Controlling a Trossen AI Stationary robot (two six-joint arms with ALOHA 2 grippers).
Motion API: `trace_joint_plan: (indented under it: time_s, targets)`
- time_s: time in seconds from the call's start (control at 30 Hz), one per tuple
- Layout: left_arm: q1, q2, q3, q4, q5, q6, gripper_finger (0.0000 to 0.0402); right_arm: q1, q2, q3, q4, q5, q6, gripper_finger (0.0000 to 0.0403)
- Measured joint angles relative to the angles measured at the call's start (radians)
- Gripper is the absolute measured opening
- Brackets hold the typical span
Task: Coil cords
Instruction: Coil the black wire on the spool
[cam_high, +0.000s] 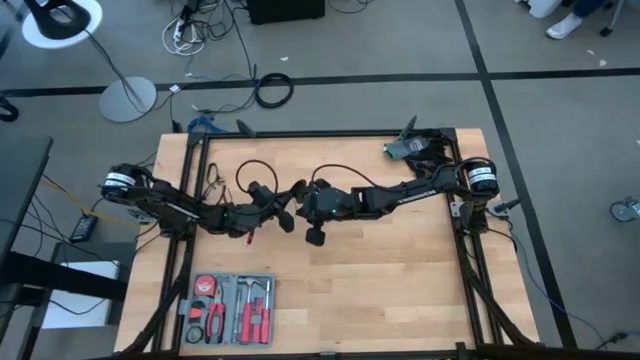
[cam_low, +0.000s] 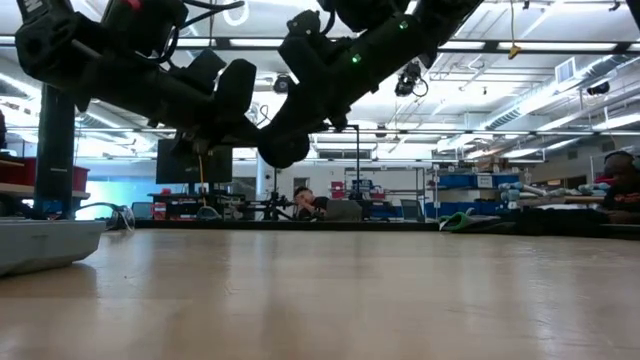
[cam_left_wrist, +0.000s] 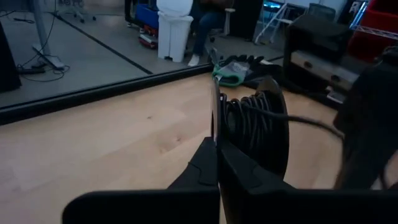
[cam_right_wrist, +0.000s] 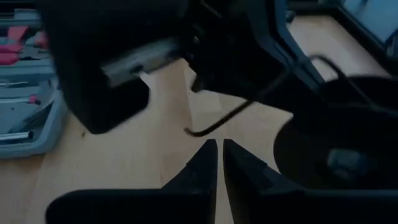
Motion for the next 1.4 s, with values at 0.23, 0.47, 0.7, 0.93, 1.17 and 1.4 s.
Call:
trace_joint_plan:
  time_s: [0.23, 0.47, 0.7, 0.93, 1.17, 1.4]
  targets:
    - [-0.001, 0.000, -0.002, 0.025, 0.000, 0.001, 0.0000, -0.002, 0.000, -0.034, -0.002, 0.003, 0.030, 0.0022]
    - [-0.002, 0.000, -0.141, 0.280, 0.000, 0.003, 0.0000, 0.024, 0.000, -0.185, 0.099, 0.004, 0.080, 0.0014]
    - [-0.018, 0.000, -0.261, 0.448, -0.001, 0.060, 0.0000, 0.043, 0.033, -0.421, 0.733, 0.065, 0.095, 0.0002]
    - [-0.018, 0.000, -0.259, 0.446, -0.004, 0.158, 0.0000, 0.042, 0.235, -0.347, 1.094, 0.067, 0.088, 0.0028]
    - [-0.018, 0.000, -0.257, 0.439, -0.004, 0.164, 0.0000, 0.042, 0.307, -0.196, 1.076, 0.065, 0.009, 0.0083]
    - [-0.018, -0.001, -0.256, 0.441, 0.009, 0.164, 0.0000, 0.019, 0.307, -0.146, 1.061, 0.066, -0.003, 0.0127]
